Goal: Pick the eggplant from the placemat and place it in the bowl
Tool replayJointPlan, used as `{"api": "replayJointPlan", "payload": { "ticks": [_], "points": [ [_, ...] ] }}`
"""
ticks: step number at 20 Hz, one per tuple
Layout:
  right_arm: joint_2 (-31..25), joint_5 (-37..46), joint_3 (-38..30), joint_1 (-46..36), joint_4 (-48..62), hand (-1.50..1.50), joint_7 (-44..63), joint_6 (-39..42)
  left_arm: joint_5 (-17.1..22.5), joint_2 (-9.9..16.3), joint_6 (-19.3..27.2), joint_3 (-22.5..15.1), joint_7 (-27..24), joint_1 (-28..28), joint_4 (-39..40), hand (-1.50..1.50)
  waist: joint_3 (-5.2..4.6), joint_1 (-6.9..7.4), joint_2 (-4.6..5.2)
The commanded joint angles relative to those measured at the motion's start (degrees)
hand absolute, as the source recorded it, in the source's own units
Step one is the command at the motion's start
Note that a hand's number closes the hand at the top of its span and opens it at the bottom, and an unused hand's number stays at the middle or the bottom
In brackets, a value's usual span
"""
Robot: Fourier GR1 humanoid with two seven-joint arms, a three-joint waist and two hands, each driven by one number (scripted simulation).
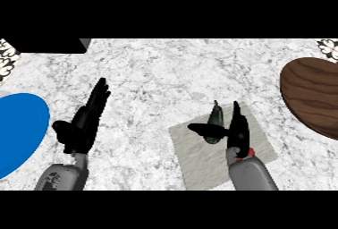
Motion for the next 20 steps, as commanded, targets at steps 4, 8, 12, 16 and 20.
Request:
{"api": "replayJointPlan", "payload": {
  "ticks": [4, 8, 12, 16, 20],
  "points": [
    [-0.7, -0.6, 7.1, 4.2, 1.3, 1.50, -5.9, 6.1, 0.1, 0.6, -1.2, 0.6, 0.5, 1.6, -1.9, 0.00, 0.65, 0.01, 0.81],
    [-0.1, -1.8, 6.2, -5.1, 10.3, 1.50, -6.9, 4.2, -3.4, -3.5, 2.1, -2.5, -1.5, 2.1, -0.3, 0.00, 0.66, 0.59, 1.01],
    [-0.1, -3.3, 6.4, -2.8, 4.0, 1.50, -5.4, 3.6, -1.1, -1.1, -0.9, 0.6, 2.0, 1.4, -2.8, 0.00, 0.65, 0.06, 0.84],
    [-4.2, -7.9, 8.2, 1.1, 0.1, 1.50, -19.6, 10.3, -1.5, -1.0, -0.8, 0.7, 2.4, 1.1, -2.5, 0.00, 0.72, -0.12, 0.70],
    [-11.1, -10.7, 17.8, 0.5, -11.7, 1.50, -31.2, 25.4, -1.3, -1.1, -1.0, 1.2, 1.0, 1.2, 0.6, 0.00, 0.99, -1.34, -0.66]
  ]
}}
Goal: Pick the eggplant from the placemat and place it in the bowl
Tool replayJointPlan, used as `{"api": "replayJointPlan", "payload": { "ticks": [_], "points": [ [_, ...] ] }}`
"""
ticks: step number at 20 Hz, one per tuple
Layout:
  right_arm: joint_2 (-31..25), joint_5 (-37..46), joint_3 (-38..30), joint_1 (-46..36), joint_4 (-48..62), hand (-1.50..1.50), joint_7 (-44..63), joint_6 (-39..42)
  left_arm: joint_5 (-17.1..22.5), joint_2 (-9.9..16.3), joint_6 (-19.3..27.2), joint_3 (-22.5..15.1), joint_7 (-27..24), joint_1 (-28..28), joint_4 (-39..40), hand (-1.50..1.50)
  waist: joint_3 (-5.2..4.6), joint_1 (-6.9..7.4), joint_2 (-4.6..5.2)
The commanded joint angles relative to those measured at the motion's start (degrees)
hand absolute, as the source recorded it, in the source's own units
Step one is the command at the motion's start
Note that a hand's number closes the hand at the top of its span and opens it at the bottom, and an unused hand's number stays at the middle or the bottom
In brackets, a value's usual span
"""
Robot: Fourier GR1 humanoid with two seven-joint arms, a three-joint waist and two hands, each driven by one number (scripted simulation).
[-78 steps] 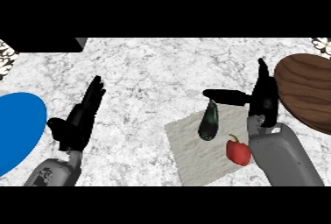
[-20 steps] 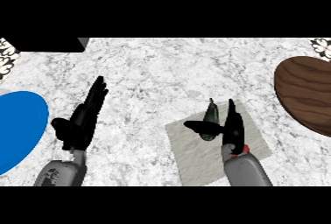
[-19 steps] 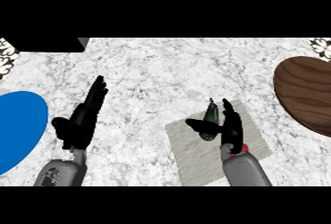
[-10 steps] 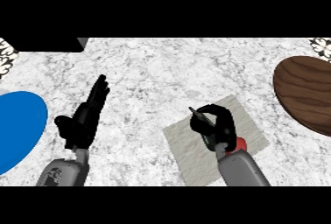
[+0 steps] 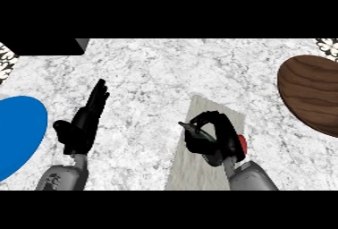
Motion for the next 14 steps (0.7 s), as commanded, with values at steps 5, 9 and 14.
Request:
{"api": "replayJointPlan", "payload": {
  "ticks": [5, 9, 14],
  "points": [
    [-12.4, -8.4, 8.0, 4.2, -21.3, 1.50, -24.1, 18.9, 0.1, 0.7, 0.7, 1.5, 0.4, 0.4, 0.2, 0.00, 0.65, -3.18, -0.92],
    [-23.0, -11.1, 1.8, 9.1, -33.4, 1.50, -35.1, 22.0, 0.8, 1.0, 1.3, 3.0, -0.8, 2.8, 0.0, 0.00, 0.46, -5.00, -0.77],
    [-35.4, -18.5, -14.0, 18.1, -42.5, 1.50, -44.8, 26.0, 0.6, 1.2, 1.8, 3.6, -1.0, 2.6, -1.3, 0.00, 0.38, -5.44, -0.12]
  ]
}}
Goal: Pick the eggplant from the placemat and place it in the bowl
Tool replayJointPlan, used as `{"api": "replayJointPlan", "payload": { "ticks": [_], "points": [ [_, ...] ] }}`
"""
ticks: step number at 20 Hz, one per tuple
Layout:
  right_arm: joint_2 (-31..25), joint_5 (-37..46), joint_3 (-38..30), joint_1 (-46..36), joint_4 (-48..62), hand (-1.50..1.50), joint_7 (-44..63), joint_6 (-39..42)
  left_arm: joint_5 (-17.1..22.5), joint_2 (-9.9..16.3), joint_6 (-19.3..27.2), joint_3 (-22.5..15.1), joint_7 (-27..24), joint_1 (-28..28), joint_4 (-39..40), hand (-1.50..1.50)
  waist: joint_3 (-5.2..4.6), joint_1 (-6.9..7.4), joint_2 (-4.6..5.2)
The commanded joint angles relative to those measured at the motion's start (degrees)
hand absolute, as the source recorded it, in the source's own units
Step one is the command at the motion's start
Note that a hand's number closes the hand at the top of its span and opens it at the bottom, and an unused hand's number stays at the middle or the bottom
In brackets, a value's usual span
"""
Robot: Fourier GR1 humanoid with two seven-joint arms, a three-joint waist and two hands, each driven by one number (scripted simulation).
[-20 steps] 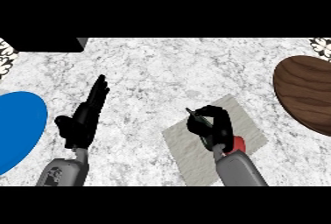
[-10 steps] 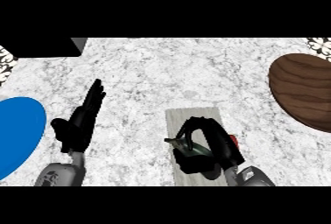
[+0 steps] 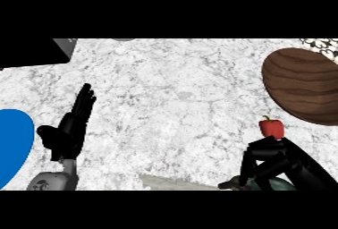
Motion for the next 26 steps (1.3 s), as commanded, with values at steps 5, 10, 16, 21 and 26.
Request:
{"api": "replayJointPlan", "payload": {
  "ticks": [5, 10, 16, 21, 26],
  "points": [
    [-16.1, -17.1, -30.3, 12.7, -6.9, 1.50, -10.3, 9.2, 0.4, 0.3, -0.8, -0.4, 1.3, 0.0, -2.9, 0.00, -0.16, 0.83, 0.62],
    [-19.0, -29.6, -47.6, 16.1, -7.3, 1.50, -4.9, 15.2, -0.2, -0.4, -1.1, -0.4, 1.1, -2.4, 0.8, 0.00, -0.37, 2.88, 1.06],
    [-22.5, -32.4, -53.3, 8.2, 7.8, 1.50, -1.8, 20.8, 0.5, 0.2, -3.6, -0.5, 2.0, -2.7, -1.5, 0.00, -0.35, 5.48, 1.48],
    [-22.9, -23.3, -50.4, 3.7, 11.9, 1.50, -1.2, 20.4, -2.5, -3.7, -1.7, -3.4, -1.0, -3.7, 1.9, 0.00, -0.34, 5.87, 1.68],
    [-23.9, -7.2, -44.6, -1.2, 17.0, 1.50, -5.5, 15.0, -1.8, -3.2, -2.5, -2.5, -0.3, -4.1, 1.7, 0.00, -0.32, 6.79, 1.93]
  ]
}}
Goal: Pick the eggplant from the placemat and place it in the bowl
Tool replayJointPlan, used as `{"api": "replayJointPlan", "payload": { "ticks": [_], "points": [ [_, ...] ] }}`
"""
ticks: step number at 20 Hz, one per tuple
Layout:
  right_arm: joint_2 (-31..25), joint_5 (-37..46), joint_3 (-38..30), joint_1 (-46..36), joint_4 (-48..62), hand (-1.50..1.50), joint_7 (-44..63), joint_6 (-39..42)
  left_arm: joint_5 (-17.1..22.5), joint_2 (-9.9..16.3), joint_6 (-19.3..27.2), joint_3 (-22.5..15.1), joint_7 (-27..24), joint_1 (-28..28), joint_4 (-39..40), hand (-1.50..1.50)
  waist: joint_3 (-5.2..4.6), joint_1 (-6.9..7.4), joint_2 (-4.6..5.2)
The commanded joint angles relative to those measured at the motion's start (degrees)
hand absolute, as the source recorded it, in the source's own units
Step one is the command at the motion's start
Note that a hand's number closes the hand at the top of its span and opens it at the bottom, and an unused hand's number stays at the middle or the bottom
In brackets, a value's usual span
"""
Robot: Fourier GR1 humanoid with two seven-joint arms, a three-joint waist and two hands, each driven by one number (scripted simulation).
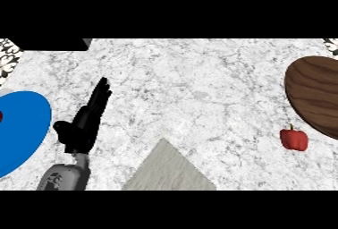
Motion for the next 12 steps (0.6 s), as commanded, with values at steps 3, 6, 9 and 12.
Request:
{"api": "replayJointPlan", "payload": {
  "ticks": [3, 6, 9, 12],
  "points": [
    [0.4, 17.0, 7.8, -7.9, 14.1, 1.50, -9.8, -3.9, 0.2, -0.5, -1.5, -0.1, -2.1, -0.9, 2.9, 0.00, 0.03, 0.88, 0.29],
    [1.5, 23.0, 12.0, -12.3, 22.1, 1.50, -12.5, -6.6, -1.2, -0.6, 0.0, -0.9, -1.1, 1.8, -1.8, 0.00, 0.04, 1.23, 0.16],
    [6.3, 27.5, 15.4, -16.4, 31.0, 1.50, -16.6, -11.2, -0.4, 0.8, -1.5, -0.9, 3.1, 2.0, -5.6, 0.00, 0.08, 1.78, 0.13],
    [7.2, 33.4, 17.5, -22.2, 41.2, 1.50, -21.9, -14.2, -1.3, -1.0, -0.5, -1.1, 1.4, 0.3, -2.1, 0.00, 0.08, 1.56, 0.29]
  ]
}}
